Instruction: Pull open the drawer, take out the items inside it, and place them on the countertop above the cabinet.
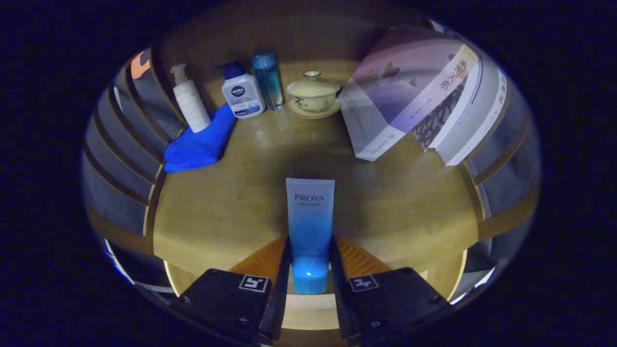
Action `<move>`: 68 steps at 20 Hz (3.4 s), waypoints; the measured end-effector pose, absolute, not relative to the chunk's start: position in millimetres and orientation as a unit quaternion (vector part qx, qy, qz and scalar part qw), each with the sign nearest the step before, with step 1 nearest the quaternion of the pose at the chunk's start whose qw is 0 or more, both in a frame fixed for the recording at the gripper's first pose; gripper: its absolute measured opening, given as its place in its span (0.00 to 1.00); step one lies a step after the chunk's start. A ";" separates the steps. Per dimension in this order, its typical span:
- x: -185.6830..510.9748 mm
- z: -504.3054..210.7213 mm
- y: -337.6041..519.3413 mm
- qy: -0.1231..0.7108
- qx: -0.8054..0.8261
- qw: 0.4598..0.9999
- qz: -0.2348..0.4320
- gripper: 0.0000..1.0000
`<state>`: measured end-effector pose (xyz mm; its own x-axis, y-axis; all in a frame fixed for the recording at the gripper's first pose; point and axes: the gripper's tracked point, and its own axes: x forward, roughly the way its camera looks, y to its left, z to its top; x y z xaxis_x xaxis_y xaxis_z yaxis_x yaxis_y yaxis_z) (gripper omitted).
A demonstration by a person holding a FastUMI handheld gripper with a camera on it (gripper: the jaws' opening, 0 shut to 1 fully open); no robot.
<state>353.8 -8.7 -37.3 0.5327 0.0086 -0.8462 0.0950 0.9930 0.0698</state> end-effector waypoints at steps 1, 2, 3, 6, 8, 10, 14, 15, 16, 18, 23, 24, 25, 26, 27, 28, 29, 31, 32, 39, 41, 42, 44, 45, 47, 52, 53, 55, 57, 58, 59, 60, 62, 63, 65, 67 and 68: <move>355.2 -37.0 -9.1 0.478 0.055 0.876 -0.025 0.51; 356.6 -36.2 -8.3 0.473 0.057 0.879 -0.025 0.51; 356.5 -37.3 -9.6 0.471 0.054 0.880 -0.028 0.52; 361.7 -25.1 -17.8 0.435 0.058 0.897 -0.050 0.55; 357.0 -14.3 -14.4 0.417 0.066 0.906 -0.039 0.70; 349.7 -0.1 -12.4 0.397 0.066 0.915 -0.029 0.72; 328.3 34.7 -9.7 0.344 0.062 0.937 -0.016 0.76; 320.7 41.0 -8.0 0.334 0.061 0.941 -0.011 0.76; 312.3 43.9 -6.4 0.326 0.061 0.943 -0.005 0.77; 298.4 51.5 -4.2 0.300 0.059 0.952 0.003 0.80; 250.8 63.0 -6.1 0.211 0.072 0.975 -0.004 0.80; 242.1 63.3 -5.3 0.190 0.078 0.979 -0.001 0.80; 229.7 65.4 -5.1 0.168 0.080 0.982 0.002 0.80; 218.2 66.4 -4.9 0.145 0.079 0.986 0.004 0.80; 205.3 68.5 -5.3 0.123 0.071 0.990 0.004 0.80; 191.5 70.0 -4.7 0.100 0.068 0.993 0.004 0.81; 175.1 72.6 -0.1 0.079 0.069 0.994 0.009 0.84; 143.6 74.9 7.1 0.045 0.075 0.996 0.020 0.91; 128.1 72.7 9.6 0.030 0.072 0.997 0.025 0.94; 58.2 76.5 36.9 -0.017 0.058 0.996 0.068 1.00; 48.2 66.5 31.4 -0.023 0.048 0.997 0.056 1.00; 43.6 58.2 29.0 -0.024 0.041 0.998 0.048 1.00; 34.5 35.5 25.0 -0.020 0.026 0.999 0.036 1.00; 30.6 22.7 21.7 -0.020 0.018 0.999 0.029 1.00; 23.9 -6.8 12.7 -0.017 0.004 1.000 0.010 1.00; 24.0 -87.3 2.5 0.022 0.006 1.000 -0.003 1.00; 25.5 -101.2 -0.4 0.029 0.010 1.000 -0.007 1.00; 30.5 -129.7 -1.7 0.053 0.014 0.998 -0.010 1.00; 34.8 -150.3 -3.2 0.066 0.014 0.998 -0.013 1.00; 38.8 -159.0 -3.0 0.075 0.015 0.997 -0.013 1.00; 41.9 -165.3 -0.3 0.079 0.016 0.997 -0.011 1.00; 45.8 -170.2 0.4 0.084 0.015 0.996 -0.010 1.00; 53.9 -175.0 1.1 0.089 0.017 0.996 -0.012 1.00; 57.8 -175.8 1.4 0.089 0.015 0.996 -0.014 1.00; 64.2 -181.6 -2.2 0.097 0.012 0.995 -0.024 1.00; 66.0 -185.4 -2.5 0.105 0.013 0.994 -0.028 1.00; 68.9 -183.3 -2.2 0.095 0.019 0.995 -0.028 1.00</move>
